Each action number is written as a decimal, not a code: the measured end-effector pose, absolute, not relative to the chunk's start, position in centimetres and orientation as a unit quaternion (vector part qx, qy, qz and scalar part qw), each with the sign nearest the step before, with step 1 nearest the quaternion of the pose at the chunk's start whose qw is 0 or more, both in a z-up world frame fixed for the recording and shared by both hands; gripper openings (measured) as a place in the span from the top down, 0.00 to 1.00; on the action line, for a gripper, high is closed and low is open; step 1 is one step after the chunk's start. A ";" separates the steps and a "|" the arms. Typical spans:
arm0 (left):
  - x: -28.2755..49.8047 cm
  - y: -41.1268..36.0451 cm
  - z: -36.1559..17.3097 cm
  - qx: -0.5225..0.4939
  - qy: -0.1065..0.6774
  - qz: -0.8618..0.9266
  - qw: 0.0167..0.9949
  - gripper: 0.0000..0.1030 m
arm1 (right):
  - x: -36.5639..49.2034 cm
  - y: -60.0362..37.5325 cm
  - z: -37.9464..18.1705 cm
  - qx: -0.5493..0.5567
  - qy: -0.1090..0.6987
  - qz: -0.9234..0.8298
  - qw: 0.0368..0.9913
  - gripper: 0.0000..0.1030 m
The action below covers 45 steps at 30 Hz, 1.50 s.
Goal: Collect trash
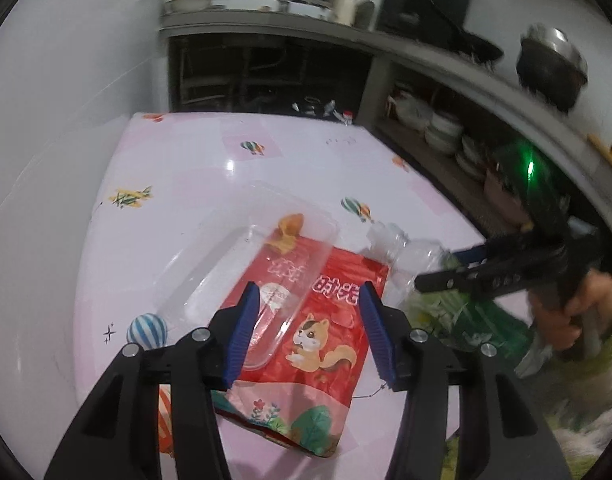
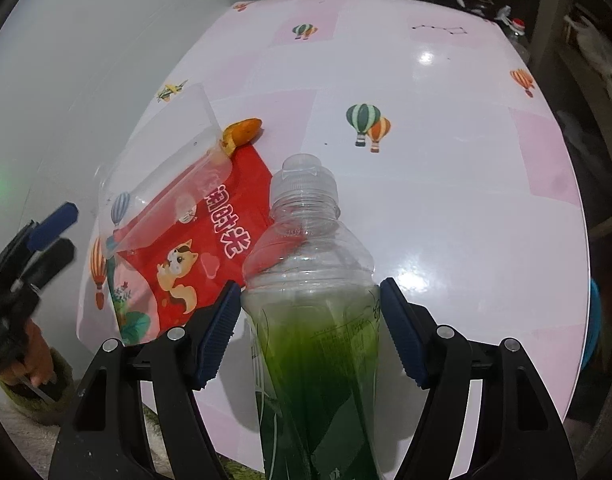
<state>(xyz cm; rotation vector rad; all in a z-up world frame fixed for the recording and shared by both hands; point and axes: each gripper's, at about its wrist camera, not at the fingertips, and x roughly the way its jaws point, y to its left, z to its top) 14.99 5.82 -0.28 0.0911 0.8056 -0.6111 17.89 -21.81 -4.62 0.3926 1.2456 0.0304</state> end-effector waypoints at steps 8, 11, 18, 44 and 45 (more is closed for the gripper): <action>16.9 3.2 -2.9 0.134 0.406 -0.258 0.866 0.51 | 16.7 -22.8 -4.4 0.197 0.573 -0.005 0.795 0.35; 17.3 2.5 -3.6 0.159 0.410 -0.255 0.861 0.54 | 16.9 -22.7 -4.7 0.200 0.572 -0.005 0.796 0.35; 17.3 1.2 -4.5 0.214 0.403 -0.246 0.855 0.71 | 17.0 -22.4 -4.8 0.196 0.568 -0.008 0.799 0.35; 21.9 2.4 -2.9 0.257 0.351 -0.144 0.889 0.94 | 16.0 -22.4 -4.9 0.201 0.557 -0.009 0.806 0.35; 22.2 2.6 -3.0 0.254 0.355 -0.142 0.888 0.94 | 16.0 -22.4 -4.9 0.201 0.556 -0.009 0.806 0.35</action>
